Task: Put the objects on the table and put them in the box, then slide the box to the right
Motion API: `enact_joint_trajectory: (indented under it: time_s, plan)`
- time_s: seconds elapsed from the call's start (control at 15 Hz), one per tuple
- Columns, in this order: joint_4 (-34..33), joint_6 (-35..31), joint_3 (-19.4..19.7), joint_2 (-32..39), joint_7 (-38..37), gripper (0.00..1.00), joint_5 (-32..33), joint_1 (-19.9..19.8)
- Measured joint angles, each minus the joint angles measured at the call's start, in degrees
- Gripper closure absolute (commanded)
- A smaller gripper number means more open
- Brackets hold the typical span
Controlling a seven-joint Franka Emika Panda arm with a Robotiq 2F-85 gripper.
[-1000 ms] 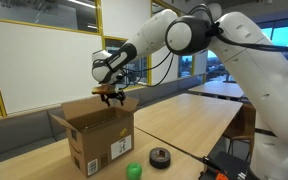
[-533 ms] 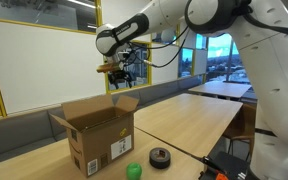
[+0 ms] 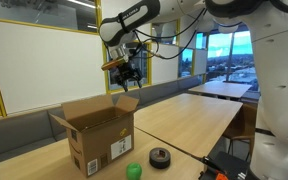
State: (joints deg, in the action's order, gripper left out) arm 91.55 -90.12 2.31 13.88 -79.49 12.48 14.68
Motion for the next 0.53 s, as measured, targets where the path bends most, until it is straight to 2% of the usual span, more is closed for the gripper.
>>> enact_joint_trajectory:
  time_s: [0.2,0.53]
  plan:
    - [5.75,2.26,-1.7,-2.38,0.0,0.0,-4.27,-1.37]
    - [15.6,0.73,-3.06,-5.53,0.23,0.0,-11.07,-3.39]
